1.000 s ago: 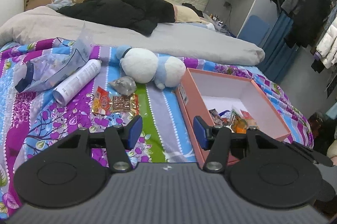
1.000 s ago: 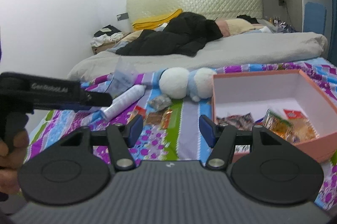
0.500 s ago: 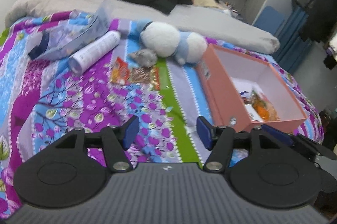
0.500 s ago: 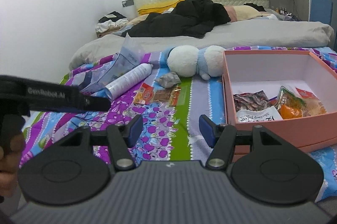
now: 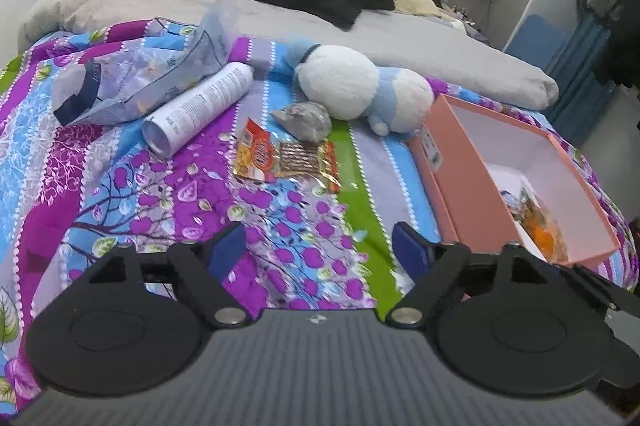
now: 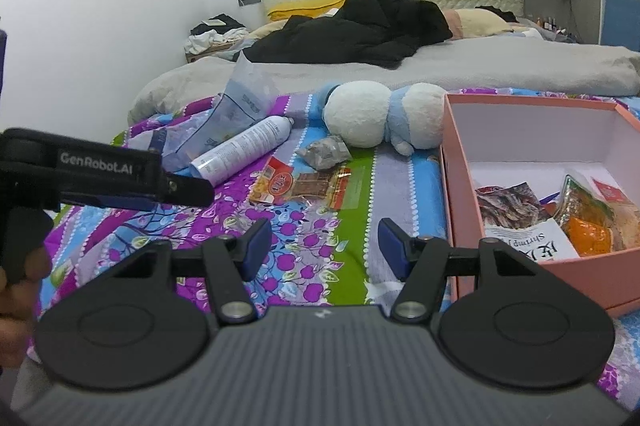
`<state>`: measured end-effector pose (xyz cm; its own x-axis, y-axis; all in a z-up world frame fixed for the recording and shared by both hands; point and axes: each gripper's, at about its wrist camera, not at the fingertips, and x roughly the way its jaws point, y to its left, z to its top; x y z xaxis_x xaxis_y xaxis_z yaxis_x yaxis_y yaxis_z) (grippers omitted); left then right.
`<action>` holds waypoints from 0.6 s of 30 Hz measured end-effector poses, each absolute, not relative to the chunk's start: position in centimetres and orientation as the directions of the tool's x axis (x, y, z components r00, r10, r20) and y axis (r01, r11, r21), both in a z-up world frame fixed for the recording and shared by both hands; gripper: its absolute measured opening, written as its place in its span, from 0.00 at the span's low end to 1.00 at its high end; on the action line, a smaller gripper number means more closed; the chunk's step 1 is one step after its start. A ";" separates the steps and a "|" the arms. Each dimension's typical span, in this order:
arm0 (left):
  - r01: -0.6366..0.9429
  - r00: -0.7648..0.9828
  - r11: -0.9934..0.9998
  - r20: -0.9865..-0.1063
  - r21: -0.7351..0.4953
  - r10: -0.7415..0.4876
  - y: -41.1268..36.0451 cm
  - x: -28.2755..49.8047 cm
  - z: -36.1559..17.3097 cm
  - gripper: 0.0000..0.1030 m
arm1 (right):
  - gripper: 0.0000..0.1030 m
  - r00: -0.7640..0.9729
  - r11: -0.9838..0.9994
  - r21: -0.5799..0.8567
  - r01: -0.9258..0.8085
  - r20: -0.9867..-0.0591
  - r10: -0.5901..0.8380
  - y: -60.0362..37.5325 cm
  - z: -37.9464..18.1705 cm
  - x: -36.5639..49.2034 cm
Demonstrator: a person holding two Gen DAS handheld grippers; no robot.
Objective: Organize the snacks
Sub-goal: 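Withdraw both tools from the pink box toward the remaining snacks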
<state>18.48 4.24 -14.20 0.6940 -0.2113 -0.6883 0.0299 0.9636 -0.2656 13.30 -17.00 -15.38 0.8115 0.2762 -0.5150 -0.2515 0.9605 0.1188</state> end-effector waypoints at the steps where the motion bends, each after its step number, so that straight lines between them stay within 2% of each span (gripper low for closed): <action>1: 0.027 0.693 0.964 -0.690 -0.265 -0.209 4.4 18.8 -14.3 0.83 | 0.59 0.809 0.961 0.120 -0.250 -0.519 0.275 -17.0 -15.5 13.6; 18: -0.001 0.649 0.969 -0.738 -0.246 -0.186 6.8 27.2 -18.5 0.87 | 0.60 0.766 0.959 0.119 -0.259 -0.579 0.279 -14.8 -18.4 20.3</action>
